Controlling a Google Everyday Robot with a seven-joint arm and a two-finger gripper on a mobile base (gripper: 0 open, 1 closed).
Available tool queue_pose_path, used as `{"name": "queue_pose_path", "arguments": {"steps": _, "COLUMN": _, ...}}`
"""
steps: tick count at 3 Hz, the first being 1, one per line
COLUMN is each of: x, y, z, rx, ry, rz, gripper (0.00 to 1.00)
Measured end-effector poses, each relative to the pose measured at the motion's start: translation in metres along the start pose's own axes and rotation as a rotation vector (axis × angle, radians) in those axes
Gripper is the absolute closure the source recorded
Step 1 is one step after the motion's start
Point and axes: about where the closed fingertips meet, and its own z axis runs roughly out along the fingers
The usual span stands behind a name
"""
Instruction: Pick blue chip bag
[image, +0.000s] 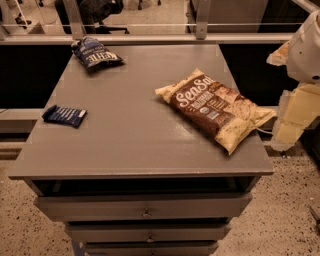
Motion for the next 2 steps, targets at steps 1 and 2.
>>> {"name": "queue_pose_path", "arguments": {"steps": 1, "x": 0.000, "y": 0.000, "z": 0.000, "rx": 0.000, "ry": 0.000, "rz": 0.000, "gripper": 0.00}}
{"name": "queue_pose_path", "arguments": {"steps": 2, "x": -0.020, "y": -0.015, "z": 0.012, "rx": 0.003, "ry": -0.058, "rz": -0.015, "gripper": 0.00}}
